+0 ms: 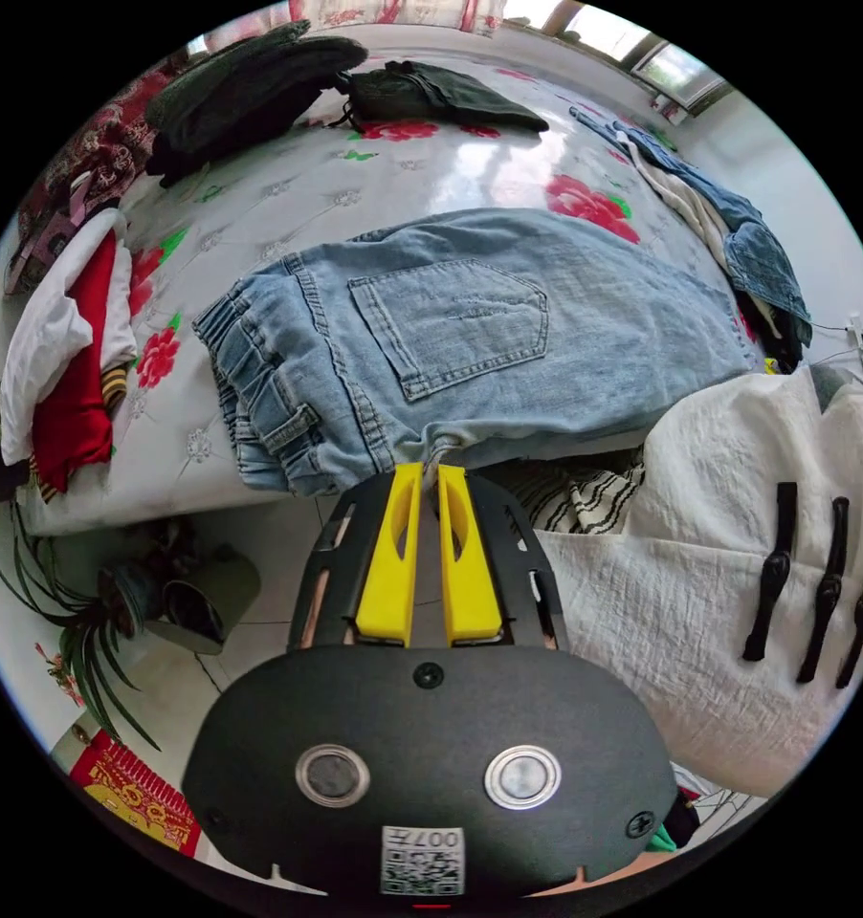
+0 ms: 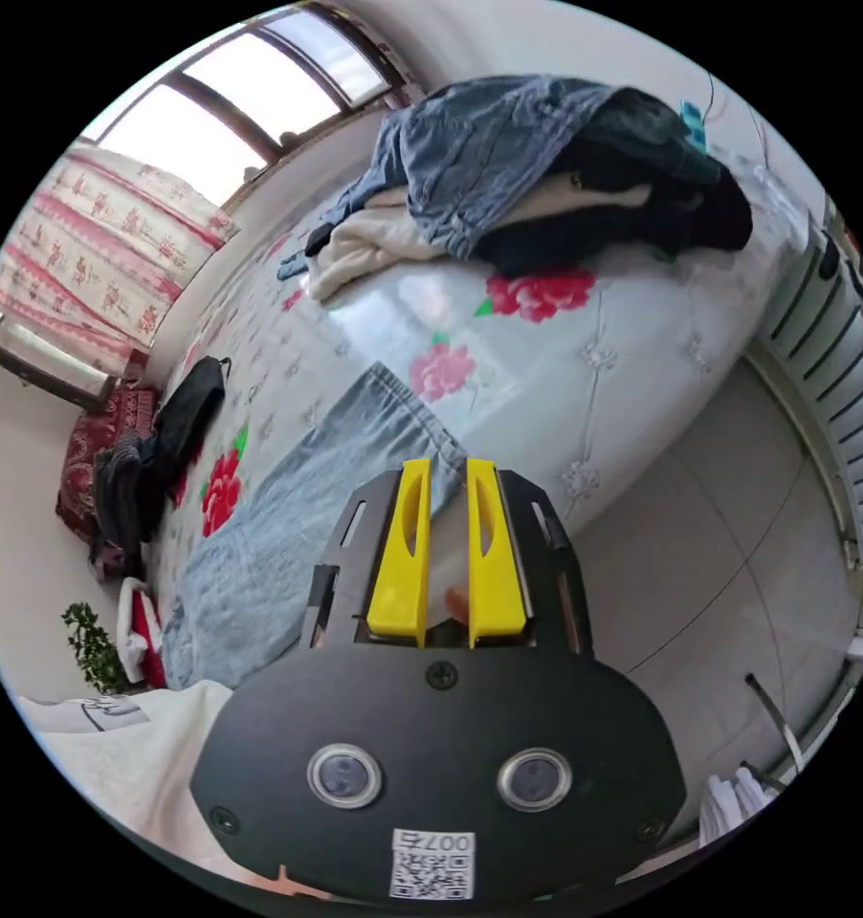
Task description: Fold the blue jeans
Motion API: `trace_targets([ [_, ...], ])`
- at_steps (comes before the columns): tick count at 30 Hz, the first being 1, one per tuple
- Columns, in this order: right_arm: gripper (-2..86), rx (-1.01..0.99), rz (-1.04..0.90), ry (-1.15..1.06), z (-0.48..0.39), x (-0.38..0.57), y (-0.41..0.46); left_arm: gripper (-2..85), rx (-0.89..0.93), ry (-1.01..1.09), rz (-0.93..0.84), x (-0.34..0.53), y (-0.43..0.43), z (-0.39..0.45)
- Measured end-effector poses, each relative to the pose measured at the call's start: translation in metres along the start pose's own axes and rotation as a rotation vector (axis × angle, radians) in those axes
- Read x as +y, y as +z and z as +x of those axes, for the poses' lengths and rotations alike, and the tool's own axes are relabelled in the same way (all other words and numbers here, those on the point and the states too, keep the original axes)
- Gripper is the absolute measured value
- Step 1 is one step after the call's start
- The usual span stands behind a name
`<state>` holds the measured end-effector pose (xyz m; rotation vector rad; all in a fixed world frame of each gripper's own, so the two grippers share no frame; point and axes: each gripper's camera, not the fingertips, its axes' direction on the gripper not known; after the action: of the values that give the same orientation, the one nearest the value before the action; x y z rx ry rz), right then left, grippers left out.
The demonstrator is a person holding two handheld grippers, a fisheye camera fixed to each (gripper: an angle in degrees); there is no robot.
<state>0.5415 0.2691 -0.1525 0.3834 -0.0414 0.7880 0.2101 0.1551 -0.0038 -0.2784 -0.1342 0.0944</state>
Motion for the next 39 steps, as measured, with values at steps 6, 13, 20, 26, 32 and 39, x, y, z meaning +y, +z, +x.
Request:
trace_targets([
  [6,3.8,-0.439,-0.155,-0.372,-0.126,-0.008,0.054,1.9,-0.002,-0.143,0.084,0.046,-0.030,-0.009],
  [13,6.0,-0.652,-0.484,-0.814,-0.344,0.066,0.198,10.9,0.166,-0.531,0.281,0.041,-0.024,-0.055],
  [20,5.4,-0.556,-0.732,-0.903,-0.414,0.162,0.318,10.2,0.246,-0.736,0.157,0.022,0.020,-0.082],
  [26,1.5,-0.603,-0.834,-1.194,-0.415,0.242,0.308,7.1,0.186,-0.653,0.146,0.019,0.013,-0.073],
  [32,3.3,-0.641,-0.947,-1.102,-0.411,0.242,0.351,5.9,0.125,-0.609,0.155,0.020,0.008,-0.058],
  [39,5.1,-0.707,-0.838,-0.804,-0.400,0.170,0.412,5.1,0.116,-0.588,0.172,0.029,0.002,-0.052],
])
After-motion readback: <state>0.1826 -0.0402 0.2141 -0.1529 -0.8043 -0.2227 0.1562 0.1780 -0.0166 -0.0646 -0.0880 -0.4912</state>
